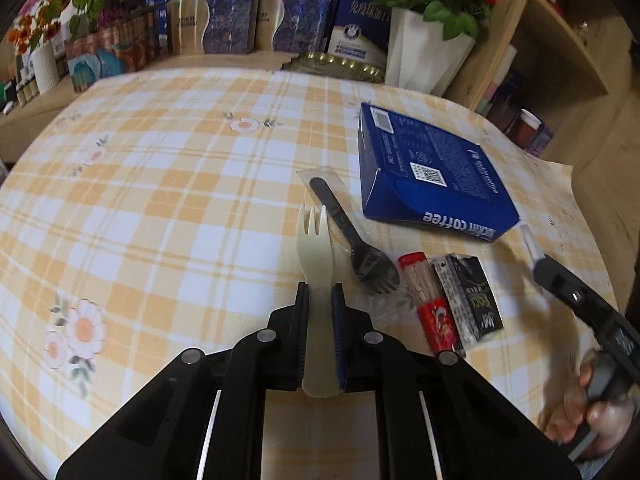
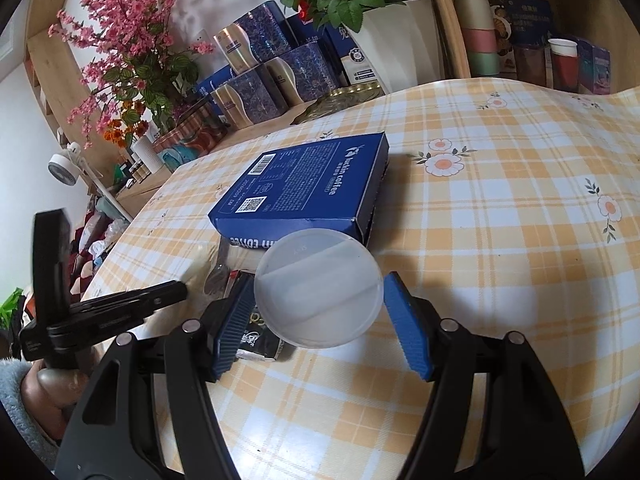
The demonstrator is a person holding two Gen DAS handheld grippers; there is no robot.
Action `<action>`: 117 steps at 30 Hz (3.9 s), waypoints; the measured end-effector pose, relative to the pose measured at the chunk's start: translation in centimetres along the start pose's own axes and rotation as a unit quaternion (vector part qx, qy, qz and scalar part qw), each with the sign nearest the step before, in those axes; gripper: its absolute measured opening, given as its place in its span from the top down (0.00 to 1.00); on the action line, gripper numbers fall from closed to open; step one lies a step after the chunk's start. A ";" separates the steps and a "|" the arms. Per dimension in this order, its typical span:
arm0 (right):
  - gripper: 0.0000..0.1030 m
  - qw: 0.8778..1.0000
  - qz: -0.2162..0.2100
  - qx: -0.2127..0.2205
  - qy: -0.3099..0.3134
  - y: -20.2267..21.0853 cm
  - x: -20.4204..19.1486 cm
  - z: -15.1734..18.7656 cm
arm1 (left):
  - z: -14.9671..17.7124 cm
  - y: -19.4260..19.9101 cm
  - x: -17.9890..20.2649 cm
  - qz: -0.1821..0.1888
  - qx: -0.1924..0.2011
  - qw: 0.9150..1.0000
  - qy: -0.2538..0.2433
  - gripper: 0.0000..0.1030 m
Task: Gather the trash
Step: 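Grasp the white plastic fork with the left gripper while the right holds the lid, then carry the white fork and the clear lid over the bin with both grippers, then open the left gripper over the bin to drop the white fork, then lower the clear lid into the bin and open the right gripper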
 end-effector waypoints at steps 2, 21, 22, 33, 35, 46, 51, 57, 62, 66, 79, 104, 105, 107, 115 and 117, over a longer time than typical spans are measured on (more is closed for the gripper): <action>0.35 1.000 0.005 0.000 0.000 0.0 0.1 0.0 | 0.1 1.0 0.2 0.006 0.004 1.000 -0.010 0.89; 0.35 0.997 0.051 0.016 0.062 7.8 -3.3 2.7 | 3.7 10.0 2.9 0.067 0.026 0.996 -0.052 0.89; 0.35 0.997 0.053 0.017 0.061 8.2 -3.3 3.0 | 4.1 10.6 3.3 0.072 0.028 0.995 -0.057 0.89; 0.35 0.997 0.067 0.030 0.029 15.0 -3.6 7.9 | 9.2 14.1 6.7 0.103 0.019 0.988 -0.112 0.89; 0.35 0.997 0.067 0.029 0.027 15.9 -3.8 9.2 | 10.3 14.5 7.1 0.106 0.016 0.987 -0.119 0.89; 0.35 0.998 0.056 0.010 0.031 17.6 -5.5 14.6 | 17.0 15.7 7.7 0.107 -0.008 0.981 -0.160 0.89; 0.35 0.998 0.049 -0.001 0.033 17.4 -6.2 16.7 | 20.0 15.0 6.9 0.106 -0.030 0.980 -0.168 0.89; 0.35 0.998 0.043 -0.010 0.039 16.8 -6.9 18.0 | 23.8 13.1 5.7 0.110 -0.066 0.977 -0.169 0.89; 0.35 0.998 0.043 -0.018 0.043 16.2 -7.1 18.6 | 25.8 11.3 5.2 0.108 -0.099 0.975 -0.167 0.89; 0.35 0.997 0.047 -0.029 0.048 15.5 -7.2 18.9 | 27.0 10.0 5.0 0.107 -0.130 0.972 -0.162 0.89; 0.35 0.997 0.042 -0.041 0.057 15.2 -7.4 19.7 | 27.0 9.7 4.5 0.112 -0.130 0.974 -0.146 0.88; 0.35 0.983 0.044 -0.113 0.137 12.4 -9.8 23.4 | 19.1 17.1 -0.3 0.040 0.083 0.994 -0.062 0.14; 0.35 0.982 0.044 -0.116 0.140 12.3 -9.9 23.6 | 19.1 17.2 -0.4 0.038 0.085 0.994 -0.062 0.14; 0.35 0.982 0.043 -0.119 0.143 12.0 -10.0 23.7 | 19.0 17.3 -0.5 0.034 0.088 0.994 -0.063 0.13; 0.35 0.981 0.038 -0.124 0.143 11.5 -10.4 23.9 | 19.0 17.3 -0.5 0.027 0.090 0.993 -0.070 0.13; 0.35 0.981 0.038 -0.125 0.146 11.4 -10.5 23.9 | 19.0 17.3 -0.5 0.026 0.090 0.993 -0.071 0.13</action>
Point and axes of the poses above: each gripper's, at about its wrist camera, not at the fingertips, and y roughly against the way its jaws point, x to its right, z to its underside, the point moved 10 cm from there along -y, roughly the way its jaws point, and after that the axes turned 10 degrees about z, right-handed, at the moved point
